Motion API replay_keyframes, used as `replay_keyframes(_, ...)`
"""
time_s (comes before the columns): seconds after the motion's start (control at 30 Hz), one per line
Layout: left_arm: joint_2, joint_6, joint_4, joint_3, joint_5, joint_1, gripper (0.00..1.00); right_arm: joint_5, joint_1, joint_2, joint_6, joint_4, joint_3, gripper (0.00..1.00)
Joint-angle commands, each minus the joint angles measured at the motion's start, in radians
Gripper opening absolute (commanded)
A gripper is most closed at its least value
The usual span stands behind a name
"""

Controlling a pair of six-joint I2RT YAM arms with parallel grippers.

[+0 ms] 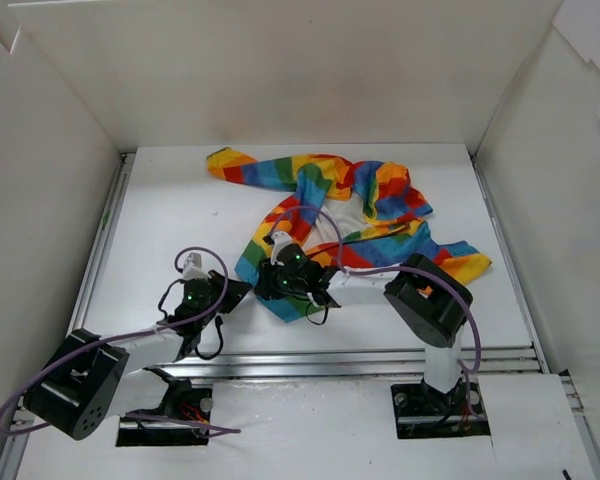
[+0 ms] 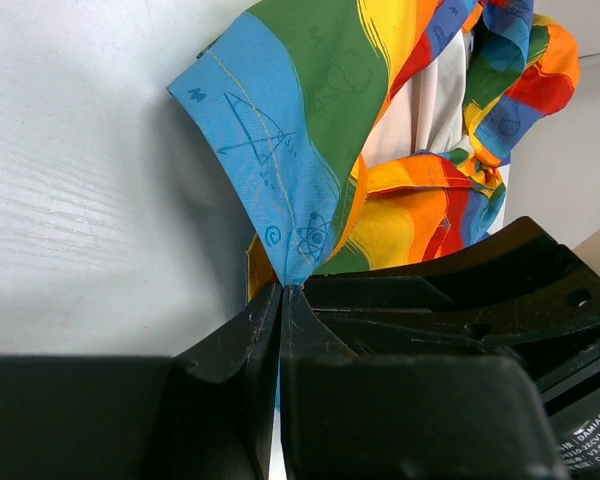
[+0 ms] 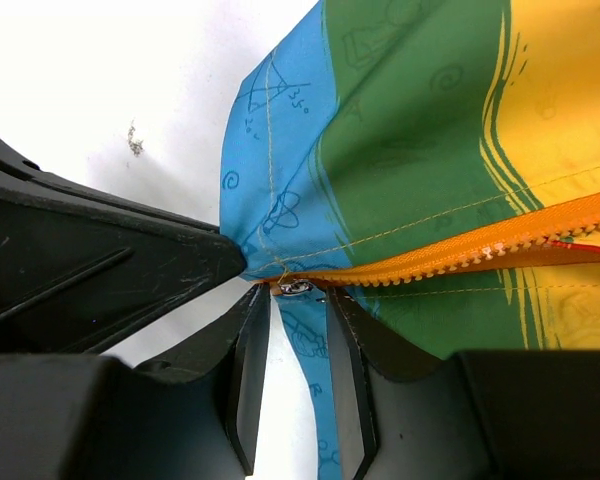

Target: Zip up the jacket

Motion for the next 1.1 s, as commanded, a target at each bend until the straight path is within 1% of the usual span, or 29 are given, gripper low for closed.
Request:
replay_keyframes(0.0,-0.032,0.025,0.032,0.008,0.015,0.012,0.0,0.035,0.004,-0.037,-0.032,0.06,0.023,0.27)
replay_keyframes(0.27,-0.029,0.025,0.036,0.008,0.025,0.012,0.0,-0.002,0.006,-0.018,-0.049,0.081,0.023,0.3)
replay_keyframes(0.3,-0.029,0.025,0.039,0.008,0.027,0.012,0.0,-0.014,0.004,-0.014,-0.06,0.087,0.023,0.23)
replay_keyframes(0.33,-0.029,0.027,0.043,0.008,0.029,0.012,0.0,-0.022,0.004,-0.014,-0.064,0.093,0.023,0.2)
replay_keyframes(0.37,-0.027,0.024,0.044,0.005,0.032,0.012,0.0,-0.041,0.004,-0.011,-0.067,0.107,0.021,0.13)
replay_keyframes(0.43,-0.029,0.022,0.049,0.002,0.036,0.021,0.0,-0.062,0.003,-0.01,-0.072,0.133,0.012,0.12)
replay_keyframes(0.53,-0.029,0.019,0.052,0.0,0.047,0.022,0.0,-0.085,0.006,-0.002,-0.07,0.182,-0.003,0.16)
replay_keyframes(0.57,-0.03,0.019,0.053,0.0,0.048,0.022,0.0,-0.087,0.004,-0.001,-0.07,0.187,-0.003,0.24)
replay_keyframes(0.6,-0.032,0.016,0.055,-0.001,0.05,0.022,0.0,-0.09,0.004,0.002,-0.069,0.192,-0.003,0.28)
replay_keyframes(0.67,-0.038,0.016,0.056,-0.003,0.052,0.022,0.0,-0.091,0.004,0.007,-0.069,0.208,-0.011,0.33)
replay_keyframes(0.8,-0.05,0.013,0.055,-0.006,0.056,0.031,0.0,-0.096,0.004,0.019,-0.067,0.23,-0.017,0.31)
replay_keyframes(0.93,-0.064,0.01,0.047,-0.007,0.07,0.04,0.0,-0.082,0.001,-0.004,-0.064,0.274,-0.055,0.3)
replay_keyframes(0.97,-0.067,0.013,0.047,-0.007,0.071,0.04,0.0,-0.085,0.001,-0.01,-0.07,0.284,-0.063,0.26)
replay_keyframes(1.0,-0.067,0.013,0.046,-0.007,0.075,0.04,0.0,-0.088,0.0,-0.019,-0.076,0.293,-0.074,0.25)
replay_keyframes(1.03,-0.067,0.013,0.044,-0.007,0.079,0.04,0.0,-0.088,0.0,-0.037,-0.08,0.313,-0.095,0.24)
replay_keyframes(1.07,-0.067,0.011,0.044,-0.009,0.082,0.04,0.0,-0.093,-0.002,-0.045,-0.09,0.316,-0.103,0.27)
